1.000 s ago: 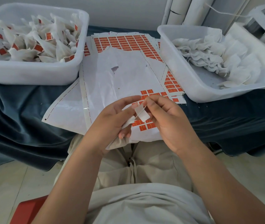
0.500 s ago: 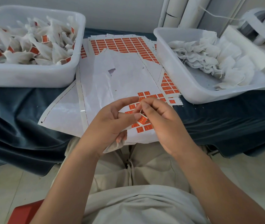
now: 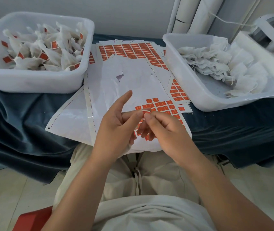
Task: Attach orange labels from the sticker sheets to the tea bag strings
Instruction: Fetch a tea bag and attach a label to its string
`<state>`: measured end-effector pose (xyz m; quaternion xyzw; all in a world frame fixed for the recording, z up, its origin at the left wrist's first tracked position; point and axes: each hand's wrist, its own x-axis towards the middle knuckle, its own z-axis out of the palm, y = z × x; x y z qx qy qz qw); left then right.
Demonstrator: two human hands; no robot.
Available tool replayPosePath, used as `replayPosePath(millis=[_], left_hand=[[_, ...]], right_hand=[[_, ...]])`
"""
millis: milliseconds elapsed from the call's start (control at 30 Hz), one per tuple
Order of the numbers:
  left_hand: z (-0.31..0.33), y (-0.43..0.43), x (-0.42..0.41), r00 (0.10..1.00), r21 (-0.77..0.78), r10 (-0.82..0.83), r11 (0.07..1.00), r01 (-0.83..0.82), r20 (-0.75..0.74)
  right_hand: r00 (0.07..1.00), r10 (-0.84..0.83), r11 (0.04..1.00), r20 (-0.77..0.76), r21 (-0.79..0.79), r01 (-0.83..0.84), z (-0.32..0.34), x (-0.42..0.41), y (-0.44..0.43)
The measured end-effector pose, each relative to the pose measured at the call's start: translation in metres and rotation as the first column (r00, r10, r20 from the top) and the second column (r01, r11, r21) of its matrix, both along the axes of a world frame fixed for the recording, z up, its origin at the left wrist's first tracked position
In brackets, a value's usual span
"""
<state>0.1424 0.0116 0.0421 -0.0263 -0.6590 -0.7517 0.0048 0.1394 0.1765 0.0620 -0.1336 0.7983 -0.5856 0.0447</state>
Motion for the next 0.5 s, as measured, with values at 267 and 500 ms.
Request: replayPosePath(millis=[267,500], left_hand=[[0.004,0.002,-0.003,0.997,0.029,-0.030,0.999,0.028,0.073],[0.011,0.003,0.002,0.984,-0.027,0.171,0.985,-0.170,0.055]], right_hand=[[0.998,0.003,0.997,-0.057,0.075,0.001,-0.002,0.002,0.001],[0.999,-0.013,0.991,-0.040,0.130,0.018,-0.001,0.004,0.003]])
